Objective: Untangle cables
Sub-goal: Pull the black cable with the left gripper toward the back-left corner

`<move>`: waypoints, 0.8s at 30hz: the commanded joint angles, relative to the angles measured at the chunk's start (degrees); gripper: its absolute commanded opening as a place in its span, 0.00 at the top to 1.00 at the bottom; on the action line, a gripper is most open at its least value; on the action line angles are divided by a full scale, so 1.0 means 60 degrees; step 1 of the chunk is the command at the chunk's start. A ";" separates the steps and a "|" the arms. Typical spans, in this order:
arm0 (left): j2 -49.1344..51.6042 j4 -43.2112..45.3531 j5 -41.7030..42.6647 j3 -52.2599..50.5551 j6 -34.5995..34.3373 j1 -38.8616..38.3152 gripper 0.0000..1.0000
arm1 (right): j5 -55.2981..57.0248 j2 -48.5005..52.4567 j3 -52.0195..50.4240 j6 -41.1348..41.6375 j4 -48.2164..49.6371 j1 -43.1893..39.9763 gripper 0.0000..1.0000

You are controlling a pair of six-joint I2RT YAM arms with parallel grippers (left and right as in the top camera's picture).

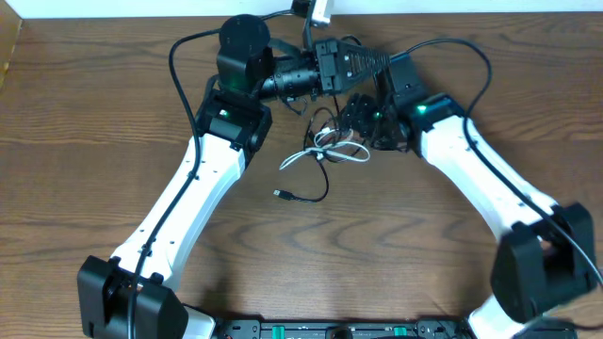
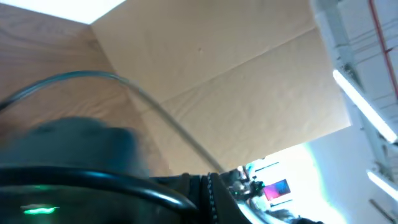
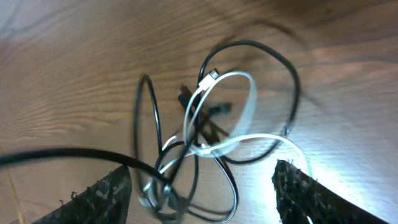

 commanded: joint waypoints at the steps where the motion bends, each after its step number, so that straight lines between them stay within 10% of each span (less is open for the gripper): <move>1: -0.0168 0.0576 0.0131 0.0117 -0.1093 0.0197 0.92 | -0.0940 0.0787 -0.0084 0.0142 0.0168 0.0040 0.32; 24: -0.1166 0.1942 0.2233 0.0117 -0.4590 0.4703 0.93 | -0.1985 0.1337 -0.0084 -0.1861 -0.0353 -0.1111 0.75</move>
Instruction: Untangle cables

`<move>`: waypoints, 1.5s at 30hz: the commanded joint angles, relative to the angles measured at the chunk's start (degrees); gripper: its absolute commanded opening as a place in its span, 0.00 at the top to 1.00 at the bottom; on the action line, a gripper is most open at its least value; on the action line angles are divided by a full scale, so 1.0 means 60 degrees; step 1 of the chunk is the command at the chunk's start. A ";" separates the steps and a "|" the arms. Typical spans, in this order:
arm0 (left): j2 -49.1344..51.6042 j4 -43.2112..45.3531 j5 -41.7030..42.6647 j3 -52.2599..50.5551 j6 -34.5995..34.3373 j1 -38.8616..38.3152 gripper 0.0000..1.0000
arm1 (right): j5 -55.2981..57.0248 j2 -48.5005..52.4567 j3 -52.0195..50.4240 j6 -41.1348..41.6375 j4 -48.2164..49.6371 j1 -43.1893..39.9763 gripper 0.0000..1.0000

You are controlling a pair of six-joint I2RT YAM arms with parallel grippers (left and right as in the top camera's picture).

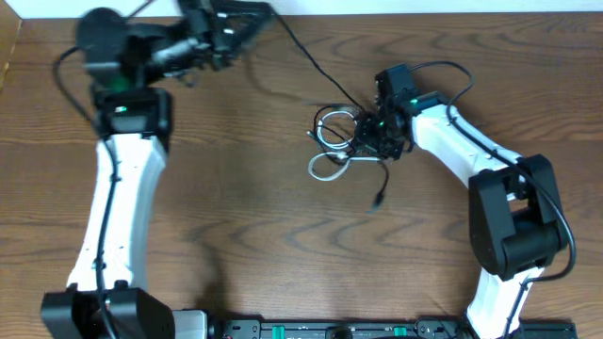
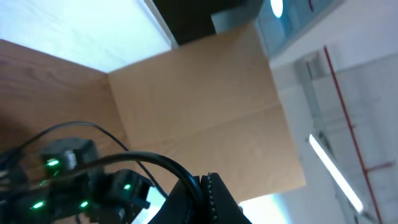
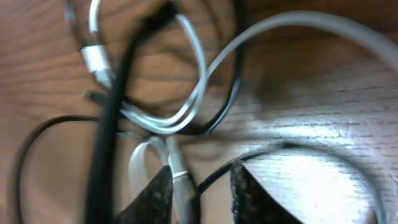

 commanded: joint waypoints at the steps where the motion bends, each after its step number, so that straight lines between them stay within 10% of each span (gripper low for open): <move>1: -0.0488 0.0189 0.0273 0.0117 -0.0739 0.0597 0.92 | -0.0707 -0.0787 -0.0058 -0.1086 -0.0076 -0.0237 0.75; 12: -0.0882 0.0590 -0.0288 0.0117 -0.2222 0.2084 0.92 | 0.1483 -0.1967 -0.0058 -0.1388 -0.1545 -0.0233 0.69; 17: -0.1151 0.0623 -0.0780 0.0117 -0.2572 0.2368 0.93 | 0.3107 -0.1953 -0.0058 -0.0969 -0.2087 -0.0233 0.53; 20: -0.1275 0.0718 -0.0841 0.0117 -0.2612 0.2484 0.93 | 0.3351 -0.1953 -0.0058 -0.0645 -0.2251 -0.0233 0.23; 25: -0.1297 0.0714 -0.0900 0.0117 -0.2637 0.2484 0.92 | 0.3093 -0.1953 -0.0058 -0.0656 -0.2222 -0.0189 0.01; 31: -0.1297 0.0718 -0.0976 0.0117 -0.3599 0.2499 0.93 | 0.2029 -0.1953 -0.0058 -0.1184 -0.1963 -0.0215 0.01; 38: -0.1359 0.1814 -0.0918 0.0117 -0.5501 0.2510 0.93 | 0.5034 -0.1953 -0.0066 0.0437 -0.2251 -0.0219 0.01; 45: -0.1486 0.2794 -0.0918 0.0117 -0.5843 0.2470 0.93 | -0.0601 -0.1953 -0.0066 -0.3038 -0.0080 0.0091 0.01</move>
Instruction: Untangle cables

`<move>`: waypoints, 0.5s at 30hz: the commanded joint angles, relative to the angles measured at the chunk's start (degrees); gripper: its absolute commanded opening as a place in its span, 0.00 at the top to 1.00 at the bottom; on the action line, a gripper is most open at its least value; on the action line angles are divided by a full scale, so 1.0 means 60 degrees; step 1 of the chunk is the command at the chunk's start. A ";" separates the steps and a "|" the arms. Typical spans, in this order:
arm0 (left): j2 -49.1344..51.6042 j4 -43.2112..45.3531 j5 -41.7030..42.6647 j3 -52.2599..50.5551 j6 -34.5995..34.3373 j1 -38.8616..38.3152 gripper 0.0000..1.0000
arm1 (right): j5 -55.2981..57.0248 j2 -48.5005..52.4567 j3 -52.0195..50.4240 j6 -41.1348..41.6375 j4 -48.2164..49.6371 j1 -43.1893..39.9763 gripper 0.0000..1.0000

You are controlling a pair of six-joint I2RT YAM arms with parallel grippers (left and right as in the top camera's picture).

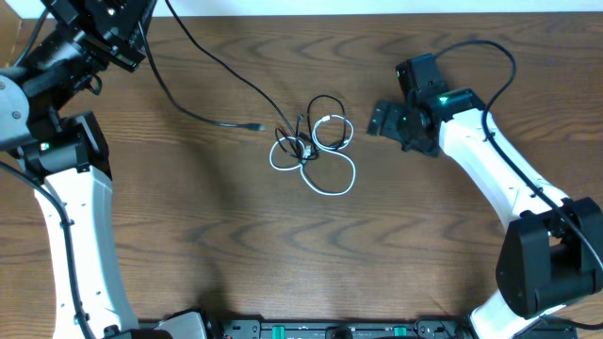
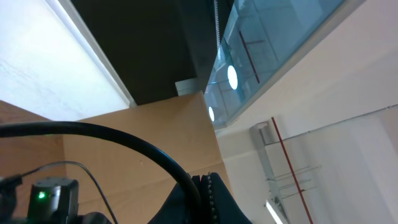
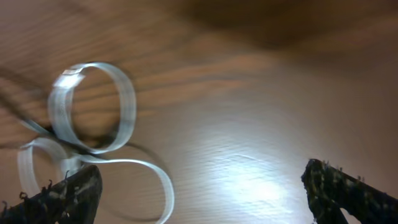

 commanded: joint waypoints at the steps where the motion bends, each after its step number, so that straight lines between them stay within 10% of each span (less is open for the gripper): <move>1: -0.0233 0.0106 -0.0051 0.0117 -0.0612 0.0015 0.92 | -0.3996 -0.0047 0.0018 -0.2601 0.1220 0.0291 0.01; 15: -0.0233 0.0106 -0.0004 0.0117 -0.0608 0.0015 0.93 | -0.0729 0.0036 0.0018 -0.1392 0.2477 0.3122 0.06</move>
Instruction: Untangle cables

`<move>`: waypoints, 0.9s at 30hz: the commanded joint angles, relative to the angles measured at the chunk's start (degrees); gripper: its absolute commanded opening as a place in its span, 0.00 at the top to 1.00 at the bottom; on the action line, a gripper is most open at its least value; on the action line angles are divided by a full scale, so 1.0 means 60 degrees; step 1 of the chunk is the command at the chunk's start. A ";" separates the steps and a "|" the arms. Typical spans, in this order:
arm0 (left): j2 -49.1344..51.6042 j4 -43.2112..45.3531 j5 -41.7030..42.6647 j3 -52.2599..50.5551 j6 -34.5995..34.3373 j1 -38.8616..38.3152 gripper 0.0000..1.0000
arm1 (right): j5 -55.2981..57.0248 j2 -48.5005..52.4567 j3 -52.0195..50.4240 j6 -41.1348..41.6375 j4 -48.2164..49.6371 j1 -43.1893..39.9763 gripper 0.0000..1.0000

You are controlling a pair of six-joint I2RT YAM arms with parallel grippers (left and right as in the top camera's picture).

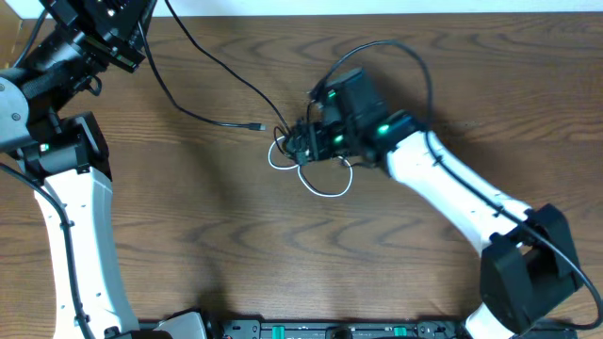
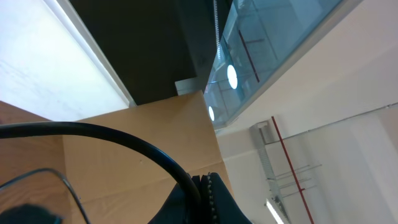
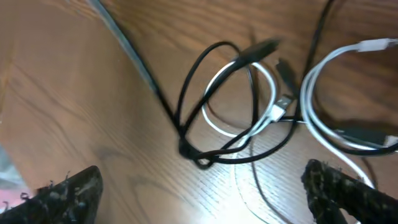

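Note:
In the overhead view a tangle of black cable [image 1: 303, 139] and white cable loops [image 1: 325, 181] lies mid-table. My right gripper [image 1: 300, 143] hangs over the tangle's left part. The right wrist view shows the gripper [image 3: 205, 202] open and empty, with black loops [image 3: 214, 99] and white cable [image 3: 336, 99] lying beyond its fingertips. At the far back left my left gripper [image 1: 127, 42] is raised and shut on a thick black cable [image 2: 124, 140]. That cable [image 1: 203, 118] trails down to a free plug [image 1: 258, 125].
The wooden table [image 1: 188, 235] carries only the cables. Its back edge runs close behind the left gripper. A cardboard panel [image 2: 124, 186] and ceiling show in the left wrist view. The right arm's own black lead [image 1: 405, 56] arches over the arm.
My right gripper was to the right of the tangle, away from it; now it is over the tangle's left side, still open. The left gripper and its cable have not moved.
Both grippers were first close together over the tangle at the back middle. Then the left was at the far back left with a black cable stretched from the tangle, the right's fingers close together in it. Later the plug lay free and the right stood off, open.

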 commanded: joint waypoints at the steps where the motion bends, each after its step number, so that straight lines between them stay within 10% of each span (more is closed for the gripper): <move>1: -0.0197 0.0095 -0.0011 0.0117 -0.0612 0.0018 0.93 | 0.2131 0.0149 0.0029 0.0568 0.0135 0.0477 0.09; 8: -0.0193 0.0091 0.0062 0.0117 -0.0608 0.0018 0.93 | 0.3075 0.1118 0.0029 0.1198 0.0484 0.0688 0.27; 17: -0.0193 -0.0557 0.0138 0.0117 -0.0608 0.0466 0.92 | 0.5355 0.1293 0.0029 0.1366 -0.0310 0.0044 0.93; 27: -0.0189 -0.1282 0.0736 0.0113 -0.0590 0.2284 0.93 | 0.5574 0.1293 0.0029 0.1927 -0.2055 -0.1701 0.98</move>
